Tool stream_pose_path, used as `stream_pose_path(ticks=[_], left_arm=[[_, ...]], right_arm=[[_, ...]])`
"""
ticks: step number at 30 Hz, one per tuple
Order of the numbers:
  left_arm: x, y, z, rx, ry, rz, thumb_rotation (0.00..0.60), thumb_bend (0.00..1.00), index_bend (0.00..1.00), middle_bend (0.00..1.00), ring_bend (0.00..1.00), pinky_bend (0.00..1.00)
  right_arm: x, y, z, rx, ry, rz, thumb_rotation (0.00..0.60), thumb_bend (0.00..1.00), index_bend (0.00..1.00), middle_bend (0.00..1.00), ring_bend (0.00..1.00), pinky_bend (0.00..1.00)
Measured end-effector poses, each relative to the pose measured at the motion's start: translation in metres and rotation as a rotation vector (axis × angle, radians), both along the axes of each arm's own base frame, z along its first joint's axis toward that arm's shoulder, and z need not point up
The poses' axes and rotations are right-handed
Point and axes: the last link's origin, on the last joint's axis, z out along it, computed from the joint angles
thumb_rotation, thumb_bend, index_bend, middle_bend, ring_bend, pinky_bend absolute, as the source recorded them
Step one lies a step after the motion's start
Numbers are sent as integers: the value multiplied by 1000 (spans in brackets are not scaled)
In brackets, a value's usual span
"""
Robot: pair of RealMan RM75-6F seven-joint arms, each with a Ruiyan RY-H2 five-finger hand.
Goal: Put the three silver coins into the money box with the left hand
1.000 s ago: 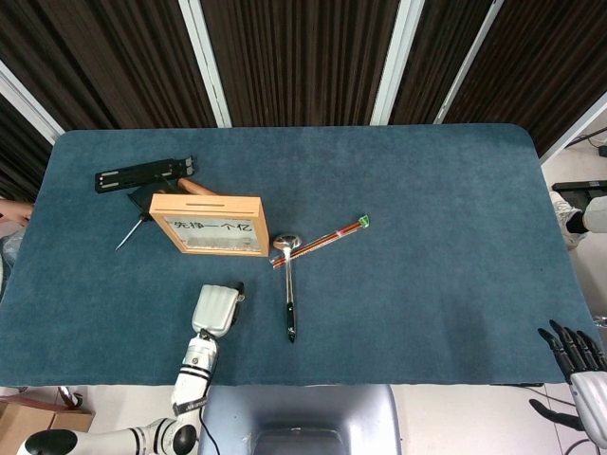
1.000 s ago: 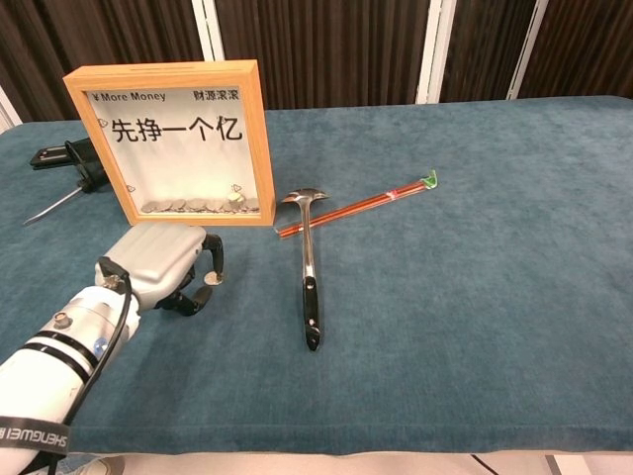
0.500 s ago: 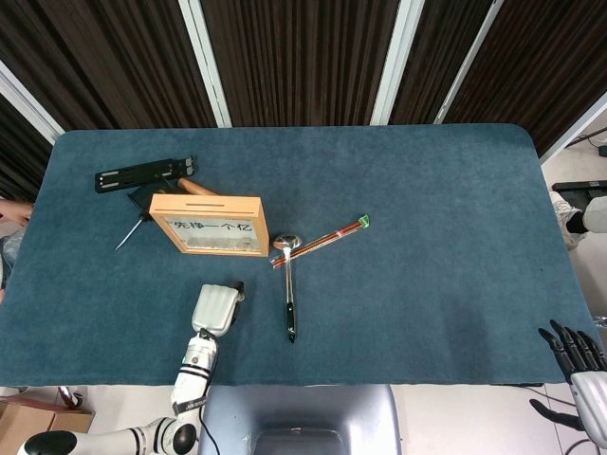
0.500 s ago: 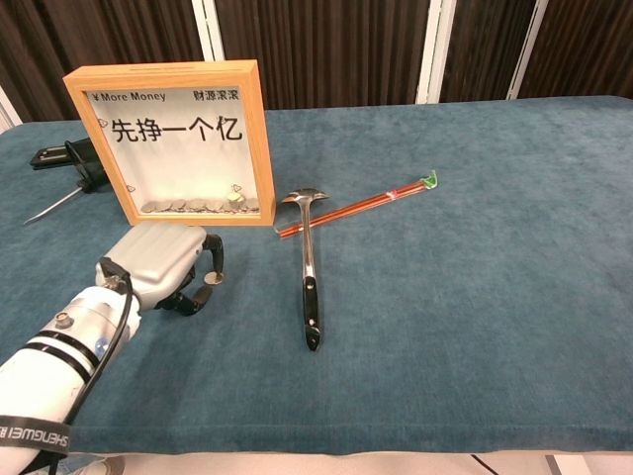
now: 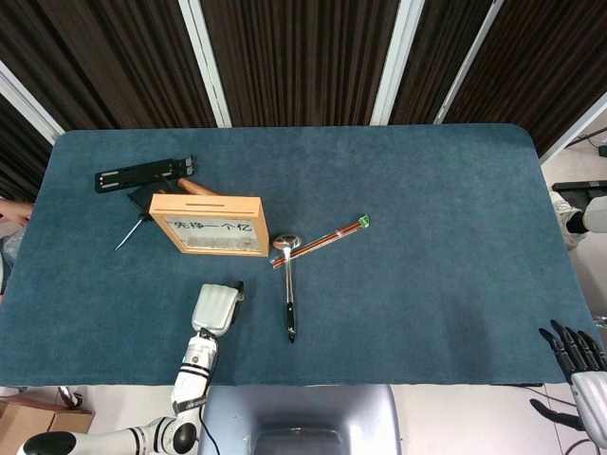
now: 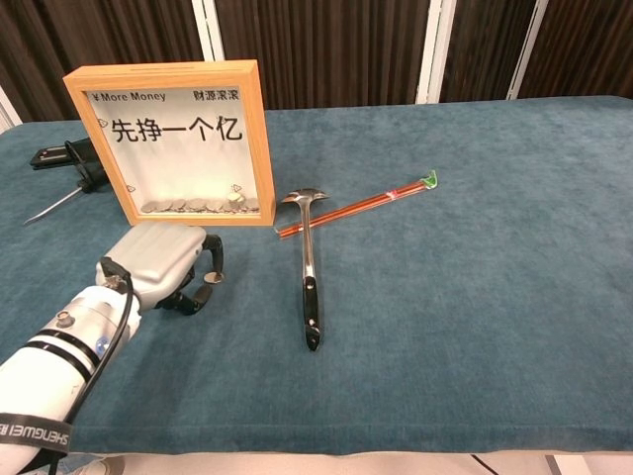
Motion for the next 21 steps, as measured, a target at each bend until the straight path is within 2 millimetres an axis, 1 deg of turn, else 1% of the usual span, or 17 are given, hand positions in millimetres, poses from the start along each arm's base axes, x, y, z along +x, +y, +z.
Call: stream_pose_path(ticks=[9,15,17,21], left_arm=[[0,3,0,4,0,9,600,410,473,1000,1000,1000],[0,4,0,8,-14,10,600,409,557,1000,1000,1000],[-1,5,0,12,-18,12,600,417,571,1000,1000,1000],[-1,7,0,20,-25,8,600,421,573,1000,1000,1000]], right_arm=[[0,0,1,-3,-1,-2,600,53,0,0,0,0],[-1,0,1,-4,0,-5,600,53,0,0,0,0],[-1,0,1,-3,1,-7,600,53,0,0,0,0],[-1,-1,1,-3,3,-11,600,54,0,0,0,0]])
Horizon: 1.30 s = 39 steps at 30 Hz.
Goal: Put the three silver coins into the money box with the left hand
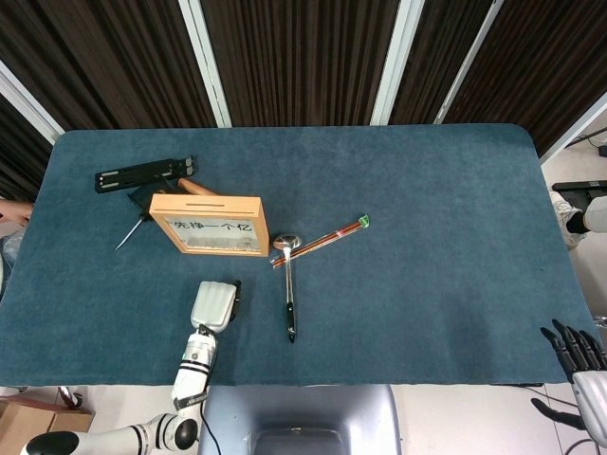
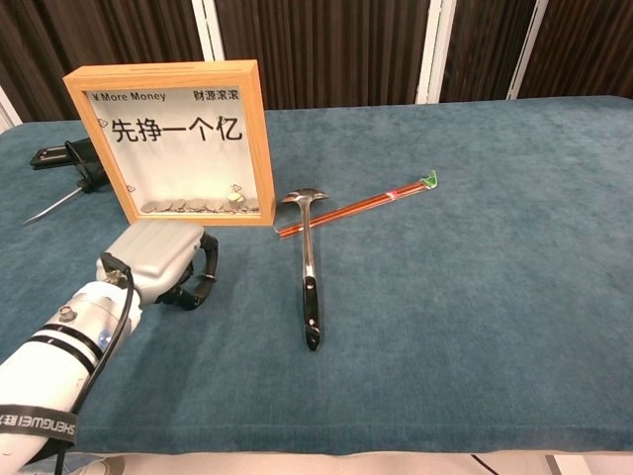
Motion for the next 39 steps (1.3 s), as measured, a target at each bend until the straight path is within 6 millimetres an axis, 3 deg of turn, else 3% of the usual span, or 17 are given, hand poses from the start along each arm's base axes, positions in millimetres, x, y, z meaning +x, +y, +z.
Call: stream_pose_path(ticks=[31,35,39], left_arm=[[-1,2,7,5,0,-17,600,414,554,1000,1000,1000],[0,3,10,15,-9,-25,600,422,581,1000,1000,1000],[1,3,11,21,-16,-30,600,463,669,1000,1000,1000]], right_arm=[[-1,0,-1,4,4,-4,600,53,0,0,0,0],[0,0,-1,4,4,-4,600,53,0,0,0,0],[0,0,-1,3,4,-5,600,52,0,0,0,0]])
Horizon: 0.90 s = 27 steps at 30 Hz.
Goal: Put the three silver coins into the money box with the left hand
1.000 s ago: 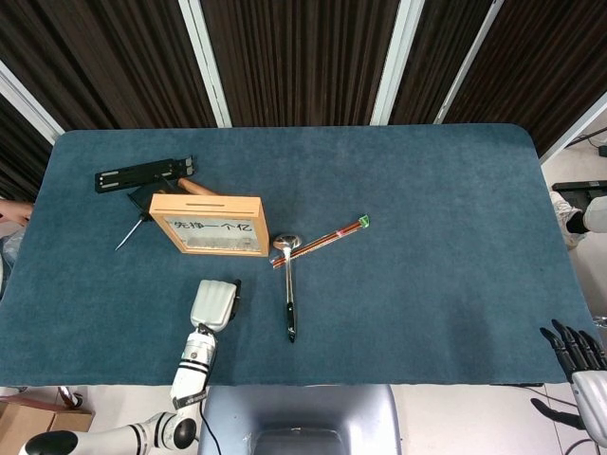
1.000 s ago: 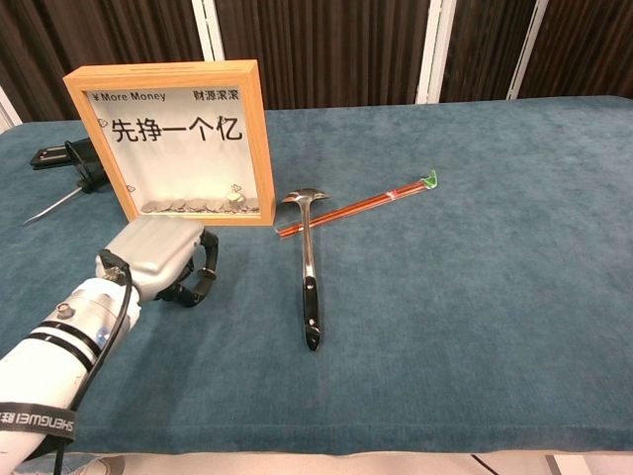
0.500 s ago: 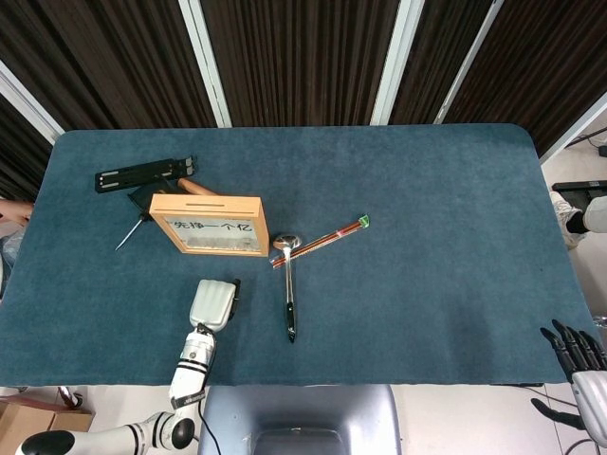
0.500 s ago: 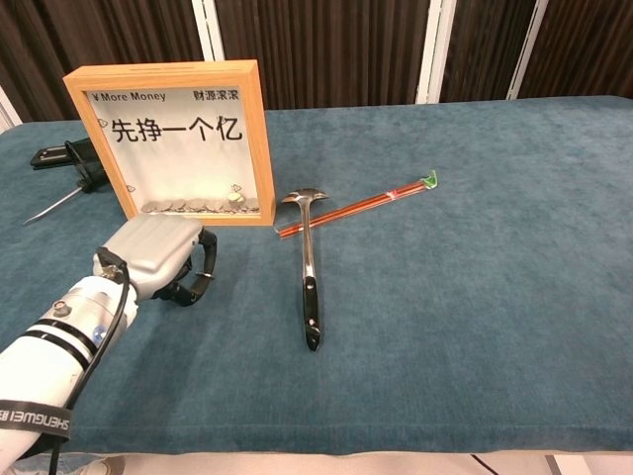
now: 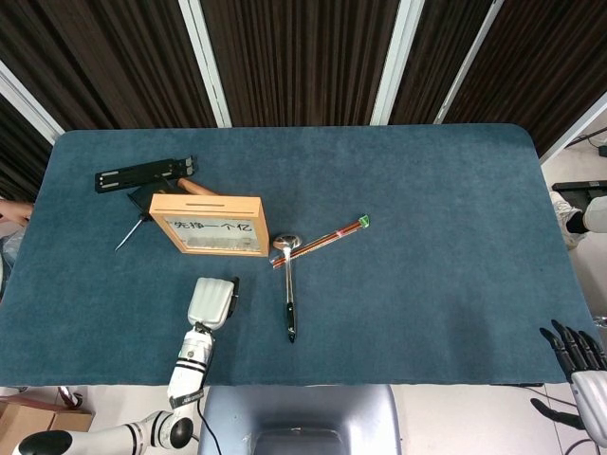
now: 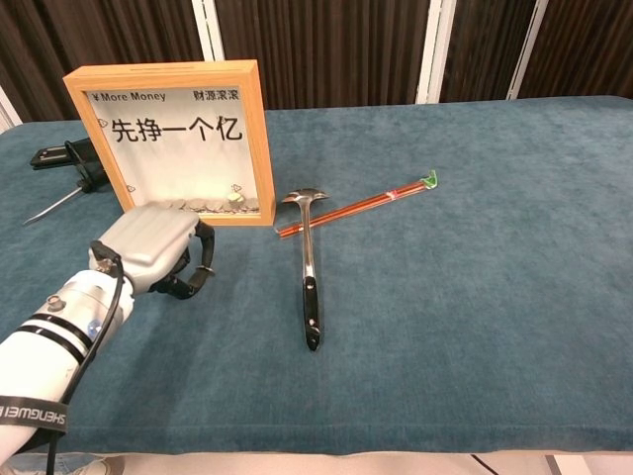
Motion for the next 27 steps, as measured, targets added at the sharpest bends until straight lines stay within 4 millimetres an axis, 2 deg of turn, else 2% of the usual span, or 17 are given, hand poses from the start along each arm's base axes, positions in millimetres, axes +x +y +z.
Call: stream_pose_path(ticks=[4,10,16,19,22,27], left_arm=[[0,1,2,8,-6,-6,600,494,739,1000,1000,1000],[3,4,10,21,-29,-9,600,489,761,1000,1000,1000],[22,13,38,46,-109,-29,600,489,752,1000,1000,1000],[40,20,62,54,-172,-28,600,495,747,1000,1000,1000],[61,30,95,67,-238,-14,600,496,744,1000,1000,1000],[100,63,158,138,-264,4,600,511,738,1000,1000,1000]], right_arm=[[0,0,0,-1,0,0,600,53,0,0,0,0],[-1,-1,0,1,2,-2,600,53,0,0,0,0],[-1,-2,0,0,-2,-4,600,53,0,0,0,0],[-1,-2,2,-3,-5,-6,600,53,0,0,0,0],[-2,-3,3,-8,-12,-11,600,53,0,0,0,0],[-4,-6,7,-20,-19,-22,600,53,0,0,0,0]])
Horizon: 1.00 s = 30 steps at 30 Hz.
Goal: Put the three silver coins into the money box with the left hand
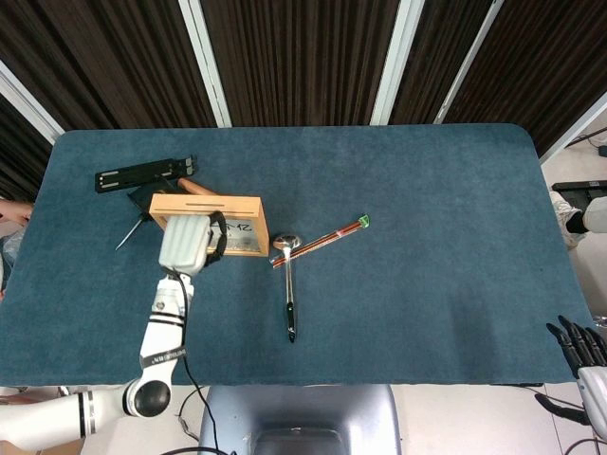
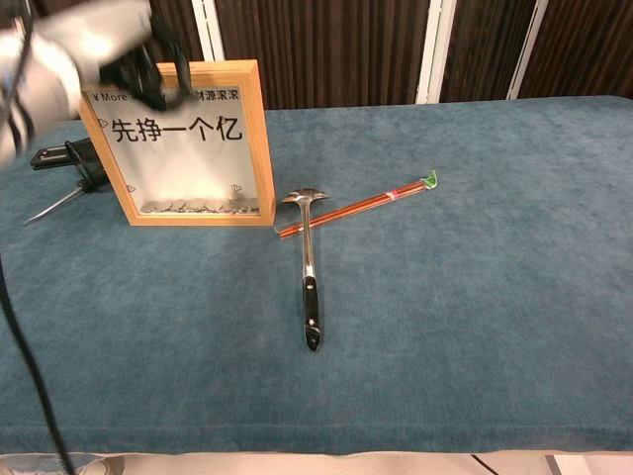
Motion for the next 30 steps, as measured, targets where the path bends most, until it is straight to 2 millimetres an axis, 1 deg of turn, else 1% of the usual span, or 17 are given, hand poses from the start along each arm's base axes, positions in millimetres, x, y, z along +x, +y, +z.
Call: stream_pose_path(ticks=[2,3,6,8,11,14,20,25,30], left_arm=[[16,13,19,25,6,6,600,516,737,1000,1000,1000],[22,18,24,28,4,9,600,518,736,1000,1000,1000],[39,31,34,30,1,20,600,524,736,1000,1000,1000],[42,40,38,32,6,39,600,525,735,1000,1000,1000],[39,47,37,27,18,68,600,524,735,1000,1000,1000],[33,48,33,14,35,81,600,524,733,1000,1000,1000],[23,48,24,-11,57,95,600,524,732,1000,1000,1000],[20,48,23,-14,59,96,600,524,731,1000,1000,1000],[12,49,20,-22,63,109,600,525,729,1000,1000,1000]], right_arm=[[0,0,2,-8,-4,-3,600,53,0,0,0,0],[-1,0,3,-12,-7,-3,600,53,0,0,0,0],[-2,0,6,-23,-12,-7,600,53,0,0,0,0],[-2,-1,8,-28,-14,-9,600,53,0,0,0,0],[-3,-1,9,-29,-14,-13,600,53,0,0,0,0],[-3,-1,8,-27,-14,-13,600,53,0,0,0,0],[-2,1,9,-29,-18,-8,600,53,0,0,0,0],[-2,1,9,-26,-18,-9,600,53,0,0,0,0],[-2,0,8,-26,-15,-11,600,53,0,0,0,0]])
